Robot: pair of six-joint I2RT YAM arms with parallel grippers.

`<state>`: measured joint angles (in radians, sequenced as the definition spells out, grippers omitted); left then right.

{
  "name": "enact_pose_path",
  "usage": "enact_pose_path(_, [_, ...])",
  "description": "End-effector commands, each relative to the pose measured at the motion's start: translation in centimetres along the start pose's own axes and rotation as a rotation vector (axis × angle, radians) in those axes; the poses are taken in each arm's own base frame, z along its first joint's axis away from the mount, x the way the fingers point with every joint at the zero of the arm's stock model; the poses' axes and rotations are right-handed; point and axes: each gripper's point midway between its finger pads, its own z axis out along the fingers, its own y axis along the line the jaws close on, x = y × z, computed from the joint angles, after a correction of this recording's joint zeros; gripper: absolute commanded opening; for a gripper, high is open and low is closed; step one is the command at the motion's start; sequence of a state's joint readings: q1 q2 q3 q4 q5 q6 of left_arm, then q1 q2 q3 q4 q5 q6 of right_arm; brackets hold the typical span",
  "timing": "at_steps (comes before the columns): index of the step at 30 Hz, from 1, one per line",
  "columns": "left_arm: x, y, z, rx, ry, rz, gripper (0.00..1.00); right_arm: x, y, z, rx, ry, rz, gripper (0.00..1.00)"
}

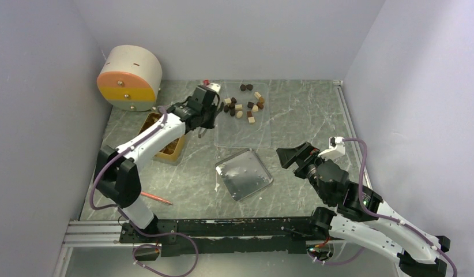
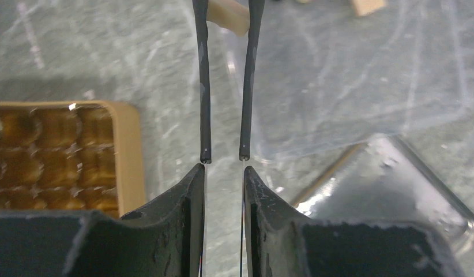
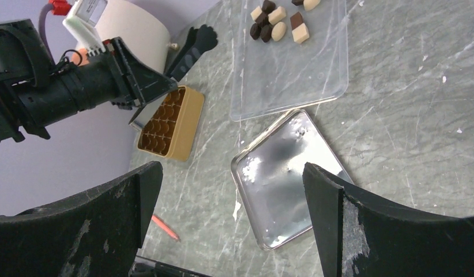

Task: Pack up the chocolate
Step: Place the fake chocolate in the packing box.

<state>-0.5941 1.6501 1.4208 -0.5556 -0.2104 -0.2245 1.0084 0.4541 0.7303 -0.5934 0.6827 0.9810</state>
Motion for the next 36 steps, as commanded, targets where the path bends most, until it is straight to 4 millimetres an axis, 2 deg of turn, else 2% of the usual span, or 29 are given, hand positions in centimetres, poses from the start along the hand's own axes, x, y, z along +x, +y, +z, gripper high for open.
enact_pose_path(1, [-0.6, 5.2, -2.0, -0.128, -0.036, -0.135, 0.28, -0.8, 0.7, -0.1, -0.012, -0.016, 0.020, 0.97])
enact_pose_path(7, [0.6, 10.0, -2.9, -0.216, -0.006, -0.253, 0.28, -0.7, 1.0, 0.0, -0.016, -0.012, 0.021, 0.97])
enact_pose_path(15, [1.8, 14.9, -4.7, -0.319, -0.024, -0.335, 0.28, 0.4, 1.0, 0.4, -0.015, 0.019, 0.020, 0.97])
enact_pose_path(22, [2.8, 16.9, -5.8, -0.404, -0.053, -0.367, 0.29, 0.3, 1.4, 0.5, -0.022, 0.021, 0.017, 0.97])
enact_pose_path(31, [5.0, 18.0, -4.8, -0.452, -0.001, -0.372, 0.30, 0.5, 1.3, 0.5, -0.021, 0.026, 0.023, 0.97])
enact_pose_path(36, [5.4, 18.1, -4.1, -0.438, 0.018, -0.381, 0.31, 0.3, 1.3, 0.4, -0.023, 0.021, 0.027, 0.97])
